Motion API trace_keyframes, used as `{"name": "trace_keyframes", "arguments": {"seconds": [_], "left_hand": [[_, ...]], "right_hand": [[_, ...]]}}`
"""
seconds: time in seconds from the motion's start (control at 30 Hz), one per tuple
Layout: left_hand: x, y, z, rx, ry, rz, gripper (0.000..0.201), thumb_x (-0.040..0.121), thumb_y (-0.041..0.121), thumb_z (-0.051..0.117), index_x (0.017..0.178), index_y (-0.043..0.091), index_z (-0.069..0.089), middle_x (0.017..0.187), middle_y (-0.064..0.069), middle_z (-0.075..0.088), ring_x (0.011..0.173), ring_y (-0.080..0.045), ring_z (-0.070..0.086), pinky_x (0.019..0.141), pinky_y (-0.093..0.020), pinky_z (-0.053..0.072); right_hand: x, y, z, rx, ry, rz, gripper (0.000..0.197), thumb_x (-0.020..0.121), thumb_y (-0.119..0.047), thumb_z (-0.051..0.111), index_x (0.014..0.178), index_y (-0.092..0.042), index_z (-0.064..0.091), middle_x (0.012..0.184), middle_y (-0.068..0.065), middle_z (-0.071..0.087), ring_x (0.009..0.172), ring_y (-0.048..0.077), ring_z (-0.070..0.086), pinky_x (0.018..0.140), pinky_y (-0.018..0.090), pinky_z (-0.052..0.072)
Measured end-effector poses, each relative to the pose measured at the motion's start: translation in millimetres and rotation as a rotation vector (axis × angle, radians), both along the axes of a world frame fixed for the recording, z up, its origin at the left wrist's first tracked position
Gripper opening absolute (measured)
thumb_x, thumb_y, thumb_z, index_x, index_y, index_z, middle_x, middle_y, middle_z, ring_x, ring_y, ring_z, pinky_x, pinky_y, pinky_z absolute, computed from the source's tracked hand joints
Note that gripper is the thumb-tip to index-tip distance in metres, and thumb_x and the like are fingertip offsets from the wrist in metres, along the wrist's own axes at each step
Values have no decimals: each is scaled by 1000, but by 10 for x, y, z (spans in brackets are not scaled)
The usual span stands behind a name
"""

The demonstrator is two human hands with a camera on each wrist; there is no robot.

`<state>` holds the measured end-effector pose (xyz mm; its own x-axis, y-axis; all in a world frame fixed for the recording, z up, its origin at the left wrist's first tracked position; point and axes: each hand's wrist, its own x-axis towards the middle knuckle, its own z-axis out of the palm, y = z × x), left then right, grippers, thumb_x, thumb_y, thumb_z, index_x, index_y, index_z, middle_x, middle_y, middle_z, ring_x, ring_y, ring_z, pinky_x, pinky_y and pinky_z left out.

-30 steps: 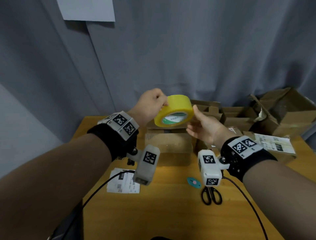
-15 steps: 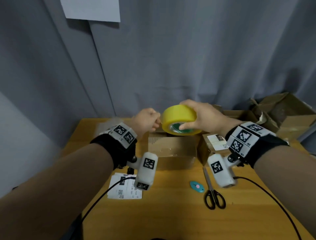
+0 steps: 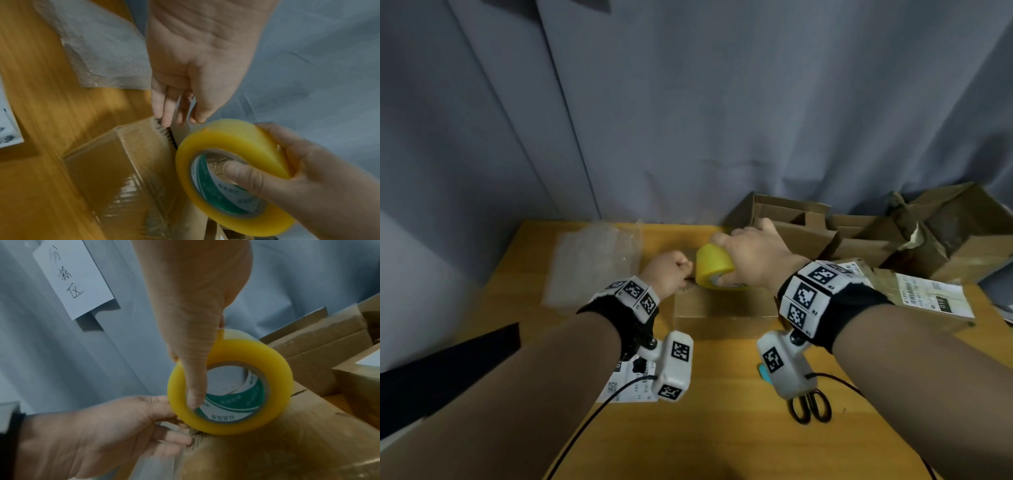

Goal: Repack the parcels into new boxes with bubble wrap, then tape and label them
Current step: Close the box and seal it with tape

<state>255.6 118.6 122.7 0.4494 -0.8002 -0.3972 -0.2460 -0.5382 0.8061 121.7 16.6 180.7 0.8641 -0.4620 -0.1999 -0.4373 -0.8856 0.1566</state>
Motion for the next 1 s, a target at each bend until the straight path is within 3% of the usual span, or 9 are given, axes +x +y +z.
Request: {"name": "trace_keyframes", "arguments": {"seconds": [0.1, 0.2, 0.27, 0.37, 0.5, 0.67, 0.77, 0.87, 1.0], "left_hand": [[29, 25, -68, -6, 109, 32, 14, 100, 18, 42, 92, 11, 52, 90, -12, 58, 85, -27, 63, 88, -40, 51], [59, 42, -117, -11, 66, 2, 15, 100, 21, 44, 91, 12, 53, 82, -5, 57, 74, -17, 58, 81, -36, 51], [56, 17, -84, -42, -2, -22, 18, 99, 20, 46, 83, 15, 54, 76, -4, 58, 68, -17, 56, 74, -33, 50], [60, -32, 5, -30, -143, -74, 20, 96, 17, 48, 78, 12, 56, 79, -10, 61, 77, -26, 59, 77, -38, 50], [298, 21, 239, -139, -150, 132, 29, 94, 16, 47, 66, 15, 51, 64, -2, 52, 63, -18, 51, 67, -31, 40], [465, 129, 424, -122, -205, 21, 29, 94, 14, 47, 66, 12, 51, 67, -2, 54, 61, -14, 51, 60, -25, 41], [446, 171, 238, -20, -223, 30, 24, 92, 12, 43, 70, 5, 49, 71, -13, 53, 66, -24, 51, 70, -41, 45], [439, 268, 46, 39, -164, 69, 23, 94, 18, 42, 77, 6, 51, 74, -9, 55, 66, -21, 55, 75, -36, 47], [387, 359, -138, 7, -171, 95, 37, 95, 37, 49, 72, 9, 51, 72, -7, 59, 64, -20, 56, 69, -32, 45]], "right_hand": [[43, -29, -58, 142, -108, -10, 68, 85, -72, 35, 134, -25, 43, 123, 9, 57, 118, 28, 51, 102, 44, 28], [-26, -128, -82, 398, -304, -147, 58, 96, -59, 25, 111, -15, 60, 105, 10, 65, 102, 27, 60, 86, 36, 44], [-26, -162, -104, 341, -301, -165, 52, 99, -52, 28, 92, -14, 63, 84, 7, 65, 86, 27, 63, 72, 34, 47], [133, -115, -119, 166, -296, -66, 45, 99, -47, 30, 77, -18, 57, 72, 5, 59, 77, 29, 62, 61, 32, 44], [225, -115, -50, 48, -112, -95, 51, 100, -45, 26, 83, -13, 62, 73, 3, 57, 75, 25, 59, 60, 31, 42], [230, -176, 20, 50, -66, -88, 51, 100, -46, 25, 95, -10, 62, 86, 8, 62, 80, 26, 57, 65, 32, 41], [229, -140, -4, 167, -127, -102, 35, 99, -39, 31, 109, -13, 52, 97, 11, 63, 91, 30, 60, 70, 34, 40], [138, -200, 14, 404, -276, -194, 19, 93, -36, 48, 105, -22, 53, 93, 4, 61, 87, 26, 59, 69, 32, 41], [-10, -255, -71, 490, -374, -222, 34, 89, -51, 56, 104, -22, 62, 91, -1, 61, 87, 18, 58, 75, 30, 45]]}}
